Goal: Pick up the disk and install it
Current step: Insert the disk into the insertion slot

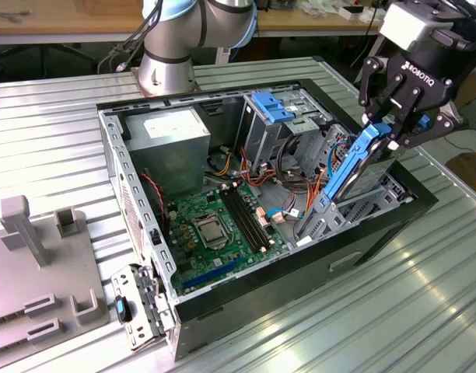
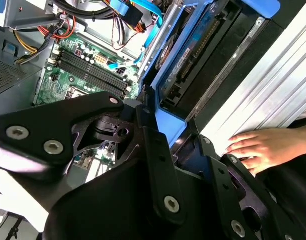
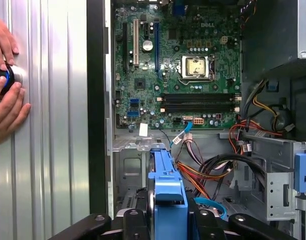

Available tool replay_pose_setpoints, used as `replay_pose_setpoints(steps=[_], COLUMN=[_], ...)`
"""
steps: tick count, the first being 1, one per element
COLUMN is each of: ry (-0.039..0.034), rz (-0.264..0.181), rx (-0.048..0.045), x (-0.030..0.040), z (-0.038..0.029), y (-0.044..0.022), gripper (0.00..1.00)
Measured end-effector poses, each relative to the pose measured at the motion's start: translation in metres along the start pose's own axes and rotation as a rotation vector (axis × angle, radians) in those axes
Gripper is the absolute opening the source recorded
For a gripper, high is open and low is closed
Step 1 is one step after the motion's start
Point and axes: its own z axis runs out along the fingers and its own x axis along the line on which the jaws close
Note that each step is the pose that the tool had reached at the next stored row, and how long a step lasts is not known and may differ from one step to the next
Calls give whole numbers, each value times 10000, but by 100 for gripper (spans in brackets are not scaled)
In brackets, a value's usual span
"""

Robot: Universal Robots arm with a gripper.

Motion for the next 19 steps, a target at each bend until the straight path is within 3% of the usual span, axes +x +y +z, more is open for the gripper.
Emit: replay_pose_setpoints(steps=[5,14,19], ry=[-2,-6,-43], rz=[-2,-2,0], rx=[111,118,118], x=[-1,-1,-1], z=[1,0,-57], y=[4,5,3], gripper=[37,37,37])
